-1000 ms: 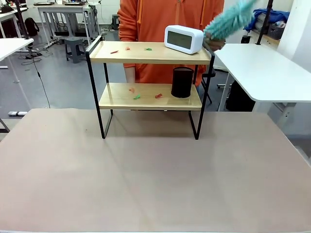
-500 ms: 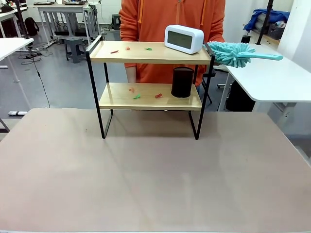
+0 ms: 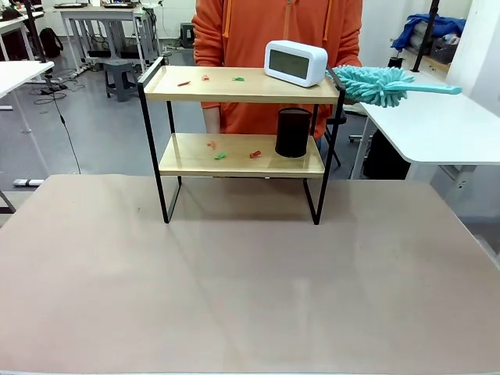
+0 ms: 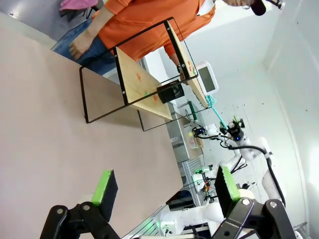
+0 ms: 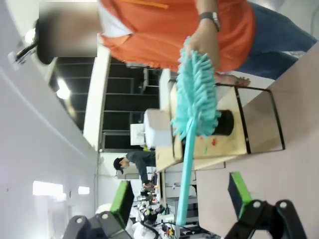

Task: Clean the shelf.
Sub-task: Pick up the Duster from the human.

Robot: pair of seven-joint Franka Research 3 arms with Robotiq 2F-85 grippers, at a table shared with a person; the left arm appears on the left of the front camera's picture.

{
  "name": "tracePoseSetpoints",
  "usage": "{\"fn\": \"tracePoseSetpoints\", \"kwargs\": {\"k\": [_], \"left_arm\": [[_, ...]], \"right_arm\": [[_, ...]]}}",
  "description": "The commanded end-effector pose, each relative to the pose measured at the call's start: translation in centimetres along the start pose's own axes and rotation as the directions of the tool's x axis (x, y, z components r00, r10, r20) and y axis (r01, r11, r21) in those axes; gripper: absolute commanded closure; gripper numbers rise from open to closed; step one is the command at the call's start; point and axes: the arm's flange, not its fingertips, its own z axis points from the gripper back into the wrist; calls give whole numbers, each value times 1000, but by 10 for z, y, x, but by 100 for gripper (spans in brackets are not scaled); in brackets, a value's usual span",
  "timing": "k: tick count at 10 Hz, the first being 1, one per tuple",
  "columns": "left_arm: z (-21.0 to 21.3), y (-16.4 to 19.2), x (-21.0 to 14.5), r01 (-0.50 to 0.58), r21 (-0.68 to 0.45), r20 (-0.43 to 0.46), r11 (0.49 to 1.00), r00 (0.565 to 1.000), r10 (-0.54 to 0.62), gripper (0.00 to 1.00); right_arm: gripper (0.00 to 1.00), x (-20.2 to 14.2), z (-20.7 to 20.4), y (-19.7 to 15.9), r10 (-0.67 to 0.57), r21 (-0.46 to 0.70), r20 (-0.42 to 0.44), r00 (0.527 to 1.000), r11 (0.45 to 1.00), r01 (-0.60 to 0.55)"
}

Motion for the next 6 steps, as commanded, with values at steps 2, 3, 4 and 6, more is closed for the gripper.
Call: {"fn": "tracePoseSetpoints", "kwargs": {"k": [2,3,4,6], "left_arm": [[-1,-2,0,24,-18,14,1000,1000,-24,0],[-1,-2,0,24,-18,14,1000,1000,-24,0],[-1,-2,0,24,-18,14,1000,1000,-24,0],[-1,-2,0,24,-18,14,1000,1000,-24,0]], "right_arm": [[0,34,-56,-6,-99,-66,-14,995,993,98],[0,36,-77,-11,-127,-76,-27,992,989,124],[0,36,-94,-12,-170,-47,-37,985,985,169],[0,25,-117,-12,-250,-53,-139,958,968,245]]}}
